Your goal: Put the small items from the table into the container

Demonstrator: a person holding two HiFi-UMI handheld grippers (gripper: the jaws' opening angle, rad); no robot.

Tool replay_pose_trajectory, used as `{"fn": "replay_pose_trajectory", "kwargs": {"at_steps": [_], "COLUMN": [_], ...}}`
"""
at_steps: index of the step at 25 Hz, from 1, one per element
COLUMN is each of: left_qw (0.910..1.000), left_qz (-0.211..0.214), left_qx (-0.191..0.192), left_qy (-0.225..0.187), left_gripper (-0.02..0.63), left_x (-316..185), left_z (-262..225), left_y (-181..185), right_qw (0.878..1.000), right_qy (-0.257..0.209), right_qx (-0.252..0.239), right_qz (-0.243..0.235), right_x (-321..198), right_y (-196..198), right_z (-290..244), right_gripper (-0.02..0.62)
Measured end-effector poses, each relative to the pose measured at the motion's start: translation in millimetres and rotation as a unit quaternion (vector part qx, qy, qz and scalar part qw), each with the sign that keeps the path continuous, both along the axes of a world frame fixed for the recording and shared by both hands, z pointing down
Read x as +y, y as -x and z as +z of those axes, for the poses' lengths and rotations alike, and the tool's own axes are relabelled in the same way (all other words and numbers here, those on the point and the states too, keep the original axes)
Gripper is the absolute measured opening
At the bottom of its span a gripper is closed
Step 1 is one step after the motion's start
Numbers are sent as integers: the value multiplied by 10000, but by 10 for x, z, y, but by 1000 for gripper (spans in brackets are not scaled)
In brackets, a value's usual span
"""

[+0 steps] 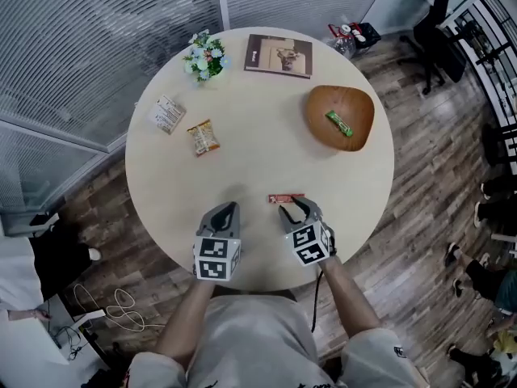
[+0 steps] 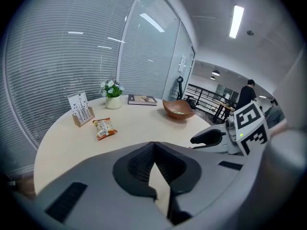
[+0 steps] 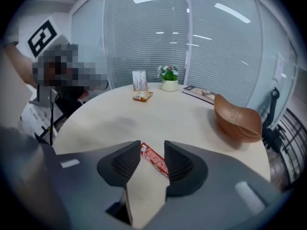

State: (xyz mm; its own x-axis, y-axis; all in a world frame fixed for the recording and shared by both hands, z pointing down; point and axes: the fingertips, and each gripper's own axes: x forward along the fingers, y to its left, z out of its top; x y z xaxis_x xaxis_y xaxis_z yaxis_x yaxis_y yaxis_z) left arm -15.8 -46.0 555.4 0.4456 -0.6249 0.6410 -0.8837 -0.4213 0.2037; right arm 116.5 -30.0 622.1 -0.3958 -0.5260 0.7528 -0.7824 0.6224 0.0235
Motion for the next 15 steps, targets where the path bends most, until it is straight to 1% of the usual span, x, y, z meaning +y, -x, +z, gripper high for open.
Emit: {"fn": "replay_pose_trajectory", "kwargs": {"at_steps": [2,5,10,15], "left_qw": [10000,9998,9991,9980], "left_qz": [-52,-156,-375,-576], "left_qx": [-9,-23,-84,-102], "left_qy": [34,84,167,234], "left_gripper": [6,6,6,6], "left_x": [12,38,61,64], "left_z": [18,63,141,186], "left_y": [24,56,74,97], "right_qw": [9982,9924,9820,9695], "right_qy": [130,373,714,1005], "right_qx": [278,421,455,627], "right_qz": [-525,-1097,-1689,-2146], "right_x": [-33,-79,-104,-71], "right_y": [-21,-17,36,98], "right_z": [146,318,476,638], "right_gripper": [136,164,169,169]}}
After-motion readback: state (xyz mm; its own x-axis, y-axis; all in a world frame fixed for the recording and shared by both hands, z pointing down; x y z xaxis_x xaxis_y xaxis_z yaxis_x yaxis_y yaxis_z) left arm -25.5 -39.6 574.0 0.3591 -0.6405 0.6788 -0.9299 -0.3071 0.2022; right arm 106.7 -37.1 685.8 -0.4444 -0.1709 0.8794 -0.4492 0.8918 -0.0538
